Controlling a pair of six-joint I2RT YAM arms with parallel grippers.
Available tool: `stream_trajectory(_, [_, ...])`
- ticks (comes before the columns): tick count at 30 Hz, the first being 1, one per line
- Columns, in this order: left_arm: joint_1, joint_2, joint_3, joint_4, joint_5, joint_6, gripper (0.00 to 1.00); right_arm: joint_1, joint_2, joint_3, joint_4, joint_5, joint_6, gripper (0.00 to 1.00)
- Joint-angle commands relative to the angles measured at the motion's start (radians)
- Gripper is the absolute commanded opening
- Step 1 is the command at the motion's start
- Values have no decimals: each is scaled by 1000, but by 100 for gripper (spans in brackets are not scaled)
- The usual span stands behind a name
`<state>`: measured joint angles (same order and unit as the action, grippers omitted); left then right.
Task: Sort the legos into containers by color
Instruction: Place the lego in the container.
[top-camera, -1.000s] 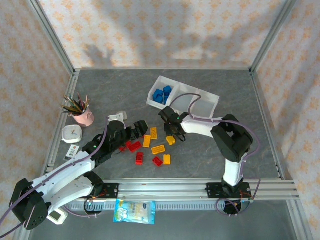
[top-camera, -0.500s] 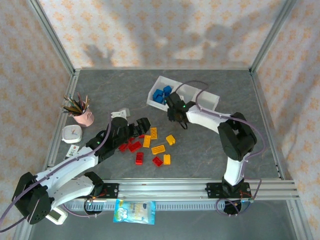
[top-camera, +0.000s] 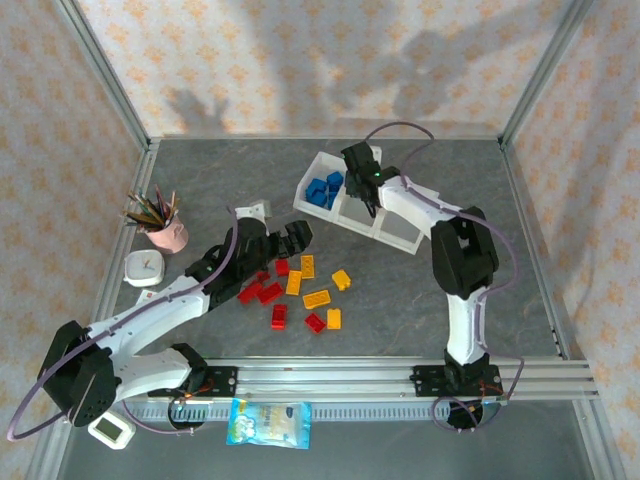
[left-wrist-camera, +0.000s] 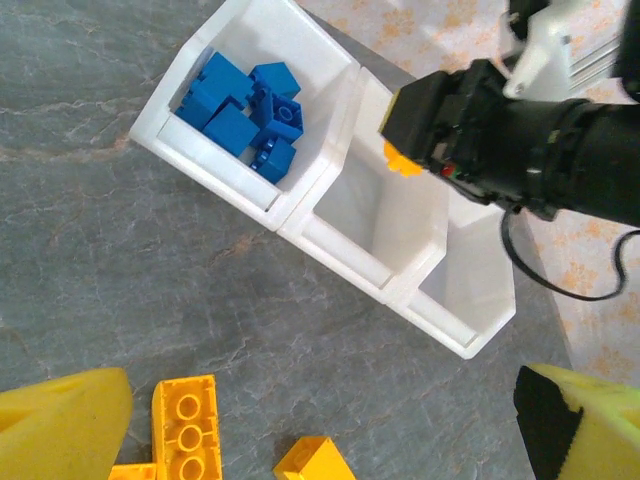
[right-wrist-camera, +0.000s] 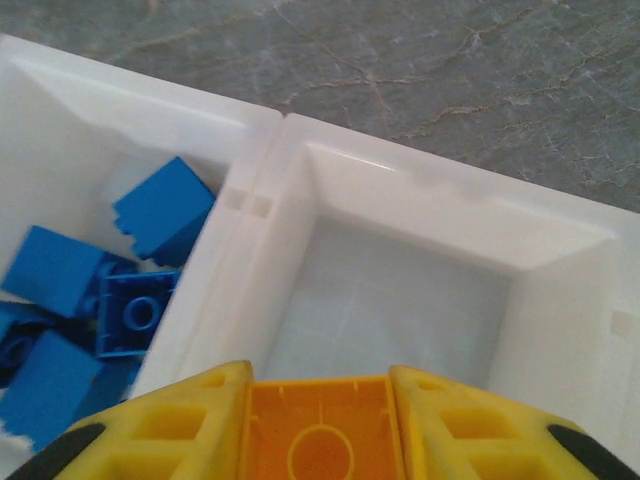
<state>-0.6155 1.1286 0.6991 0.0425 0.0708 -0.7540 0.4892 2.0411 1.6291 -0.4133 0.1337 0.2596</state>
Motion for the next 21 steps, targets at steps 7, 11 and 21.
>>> stream_trajectory(7, [-6, 4, 49, 30, -8, 36, 99, -3, 3, 90, -51, 27, -33, 59])
stream_trajectory(11, [-6, -32, 40, 13, -4, 33, 99, 19, -99, -7, -33, -16, -29, 61])
stream_trajectory(21, [-6, -171, -58, -57, 3, 8, 99, 132, -380, -385, 34, -112, 23, 69])
